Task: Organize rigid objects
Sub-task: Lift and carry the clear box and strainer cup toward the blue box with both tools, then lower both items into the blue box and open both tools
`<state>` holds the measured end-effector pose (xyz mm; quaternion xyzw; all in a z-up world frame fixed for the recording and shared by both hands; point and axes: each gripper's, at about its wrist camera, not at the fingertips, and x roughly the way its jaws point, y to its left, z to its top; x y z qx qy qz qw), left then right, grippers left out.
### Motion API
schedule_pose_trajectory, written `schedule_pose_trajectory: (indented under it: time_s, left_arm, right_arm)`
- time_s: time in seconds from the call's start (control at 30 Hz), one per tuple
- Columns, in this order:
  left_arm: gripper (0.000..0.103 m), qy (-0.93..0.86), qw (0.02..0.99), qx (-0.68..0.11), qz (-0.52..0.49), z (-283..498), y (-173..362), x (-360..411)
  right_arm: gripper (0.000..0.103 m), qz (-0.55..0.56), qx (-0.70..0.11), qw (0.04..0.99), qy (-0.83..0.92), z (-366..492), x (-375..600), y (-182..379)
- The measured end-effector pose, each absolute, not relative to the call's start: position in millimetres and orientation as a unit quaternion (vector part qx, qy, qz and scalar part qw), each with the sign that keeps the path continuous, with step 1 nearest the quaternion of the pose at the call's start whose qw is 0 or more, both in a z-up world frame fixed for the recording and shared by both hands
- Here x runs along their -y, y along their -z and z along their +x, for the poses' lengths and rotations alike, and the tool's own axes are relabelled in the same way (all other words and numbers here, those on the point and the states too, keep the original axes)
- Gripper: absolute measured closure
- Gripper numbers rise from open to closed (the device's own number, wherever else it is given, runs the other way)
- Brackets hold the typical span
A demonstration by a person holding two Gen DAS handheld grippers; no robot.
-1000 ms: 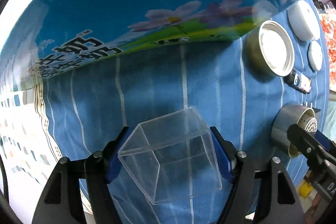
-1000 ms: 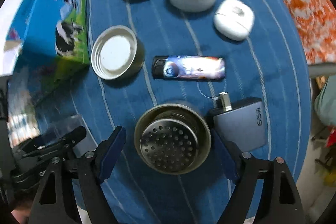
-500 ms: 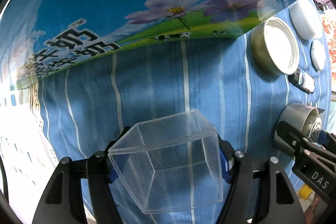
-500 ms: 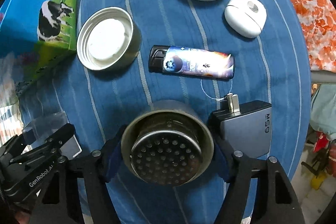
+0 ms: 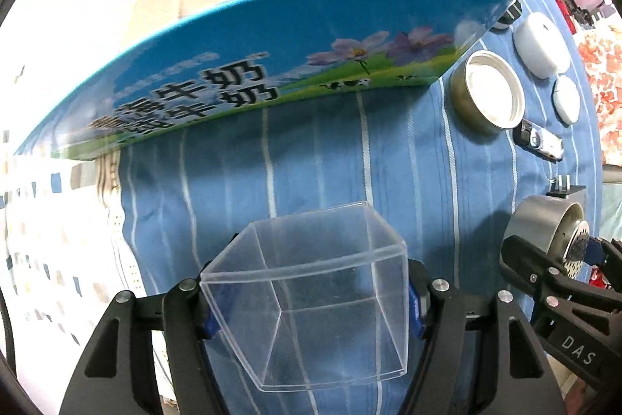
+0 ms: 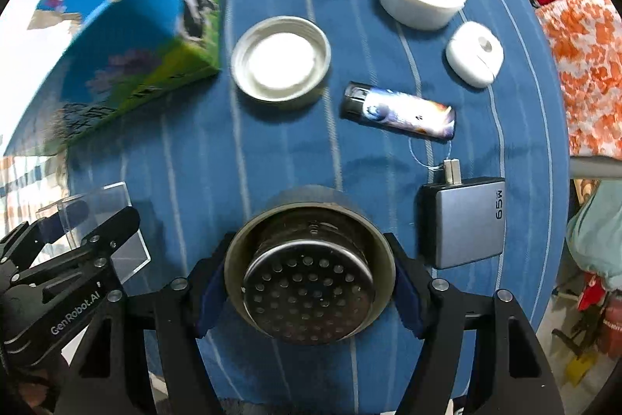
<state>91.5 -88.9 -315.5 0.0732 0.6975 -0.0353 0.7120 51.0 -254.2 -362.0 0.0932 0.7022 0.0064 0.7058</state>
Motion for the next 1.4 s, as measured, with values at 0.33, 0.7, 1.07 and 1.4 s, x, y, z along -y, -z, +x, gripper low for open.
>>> schedule_pose_trajectory:
  time_s: [0.33,0.7,1.07,1.4]
  left_arm:
    - [0.038,0.036,0.741,-0.668,0.051,75.9,267.2,51.5]
    - [0.038,0.035,0.805,-0.592,0.013,108.2,149.5,42.2]
    - [0.038,0.035,0.817,-0.575,0.003,222.7,141.0,-14.8]
    - [0.038,0.026,0.768,-0.640,-0.003,314.6,241.2,-53.1]
  right_arm:
    - [0.030,0.097,-0.673,0.732,-0.050,39.9,246.8,288.0]
    - [0.030,0.123,-0.607,0.774,-0.128,126.8,211.0,179.2]
    - [0.030,0.117,-0.595,0.789,-0.099,273.7,158.9,202.6]
    - [0.030,0.105,-0.684,0.721,-0.045,380.8,117.3,346.1]
